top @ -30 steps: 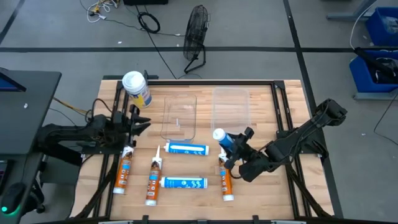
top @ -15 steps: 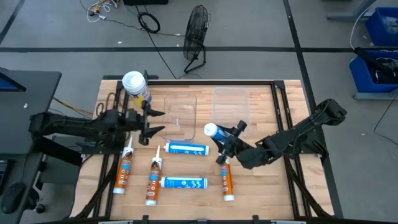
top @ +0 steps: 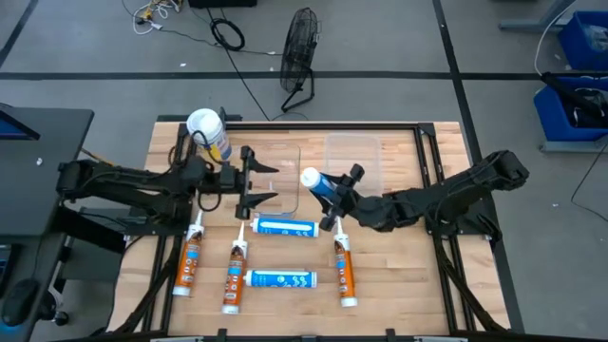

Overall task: Pick & place silicon tubes, Sealant and Lysol wipes
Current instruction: Put the right blue sealant into the left transparent bin

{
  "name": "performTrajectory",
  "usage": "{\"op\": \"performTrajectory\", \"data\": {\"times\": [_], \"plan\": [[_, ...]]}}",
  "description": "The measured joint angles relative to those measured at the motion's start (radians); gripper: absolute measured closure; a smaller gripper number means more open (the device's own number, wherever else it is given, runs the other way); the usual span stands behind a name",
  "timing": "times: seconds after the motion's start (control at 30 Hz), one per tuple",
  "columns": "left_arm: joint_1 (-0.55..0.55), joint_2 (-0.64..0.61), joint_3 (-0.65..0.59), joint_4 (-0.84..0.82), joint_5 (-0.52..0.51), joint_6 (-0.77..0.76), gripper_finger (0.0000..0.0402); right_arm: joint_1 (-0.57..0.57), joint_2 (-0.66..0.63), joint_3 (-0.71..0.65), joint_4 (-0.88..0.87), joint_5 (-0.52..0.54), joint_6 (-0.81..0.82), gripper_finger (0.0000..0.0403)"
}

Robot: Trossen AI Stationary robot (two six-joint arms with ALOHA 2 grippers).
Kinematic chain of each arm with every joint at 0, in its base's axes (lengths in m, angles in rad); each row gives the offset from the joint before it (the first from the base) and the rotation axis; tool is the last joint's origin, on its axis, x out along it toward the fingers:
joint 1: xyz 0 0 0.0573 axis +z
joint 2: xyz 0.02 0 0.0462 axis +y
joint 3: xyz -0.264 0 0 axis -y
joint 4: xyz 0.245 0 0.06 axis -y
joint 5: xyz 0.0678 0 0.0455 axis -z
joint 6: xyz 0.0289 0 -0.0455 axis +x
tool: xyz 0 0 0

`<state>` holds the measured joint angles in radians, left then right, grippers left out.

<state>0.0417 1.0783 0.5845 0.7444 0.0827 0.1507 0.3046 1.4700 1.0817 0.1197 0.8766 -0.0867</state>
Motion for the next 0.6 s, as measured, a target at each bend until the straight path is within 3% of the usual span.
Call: {"op": "performTrajectory", "data": {"times": [0.1,0.27,0.43,0.6], "plan": [[0.014,0.021,0.089,-0.148,0.0,0.004,0.0124,-0.026,0.0,0.0,0.0,-0.044,-0.001,0.0196],[0.051,0.055,0.333,-0.571,-0.001,0.016,0.0124,-0.053,0.0,0.0,-0.016,-0.107,0.014,0.0196],[0.058,0.114,0.517,-0.826,0.013,0.019,0.0124,-0.069,0.0,0.0,-0.038,-0.118,0.019,0.0196],[0.061,0.197,0.634,-0.95,0.017,0.043,0.0124,-0.089,0.0,0.0,-0.056,-0.155,0.025,0.0196]]}}
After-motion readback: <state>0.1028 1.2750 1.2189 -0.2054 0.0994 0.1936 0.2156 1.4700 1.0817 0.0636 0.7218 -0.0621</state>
